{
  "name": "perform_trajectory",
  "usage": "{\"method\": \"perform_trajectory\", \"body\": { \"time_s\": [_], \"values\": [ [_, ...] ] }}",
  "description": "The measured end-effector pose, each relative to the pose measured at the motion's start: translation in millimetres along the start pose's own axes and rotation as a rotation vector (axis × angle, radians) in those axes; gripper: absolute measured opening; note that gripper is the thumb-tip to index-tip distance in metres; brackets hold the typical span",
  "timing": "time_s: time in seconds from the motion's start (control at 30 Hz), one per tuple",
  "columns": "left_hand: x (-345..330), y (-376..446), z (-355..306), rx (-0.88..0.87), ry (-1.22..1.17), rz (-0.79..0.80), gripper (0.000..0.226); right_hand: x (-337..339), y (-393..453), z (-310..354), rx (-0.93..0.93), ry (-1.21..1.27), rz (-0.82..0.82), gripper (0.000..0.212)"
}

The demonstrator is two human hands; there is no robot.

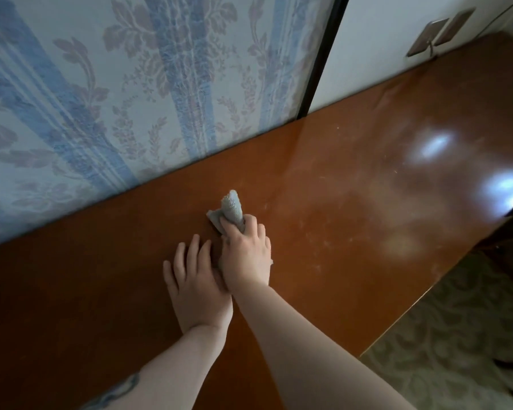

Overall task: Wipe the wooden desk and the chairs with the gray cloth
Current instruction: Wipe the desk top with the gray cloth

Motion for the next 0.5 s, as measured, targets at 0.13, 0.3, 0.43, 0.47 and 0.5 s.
{"method": "perform_trajectory", "body": {
  "time_s": [0.13, 0.3, 0.43, 0.47, 0.5],
  "values": [
    [0, 0, -2, 0.041, -0.021, 0.042, 0.044, 22, -19, -78, -0.29, -0.072, -0.096, 0.043],
    [3, 1, -2, 0.061, -0.07, 0.043, 0.044, 35, -27, -86, -0.487, 0.071, -0.186, 0.036],
    [4, 2, 1, 0.059, -0.145, 0.008, 0.043, 9, -52, -14, 0.125, -0.082, -0.035, 0.04],
    [4, 2, 2, 0.054, -0.166, 0.008, 0.042, 8, -57, -24, 0.116, -0.117, -0.036, 0.042],
    [4, 2, 4, 0.041, -0.177, 0.018, 0.042, 11, -60, -41, 0.062, -0.139, -0.072, 0.043]
  ]
}}
Point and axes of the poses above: each hand's wrist, its own y-axis towards the middle knuckle, its own x-axis out of the back of the hand, z = x × y, the point moved 6 cm from there along y, towards the middle knuckle, and after that the axes turned 5 degrees about -y, right-handed, at the moved point
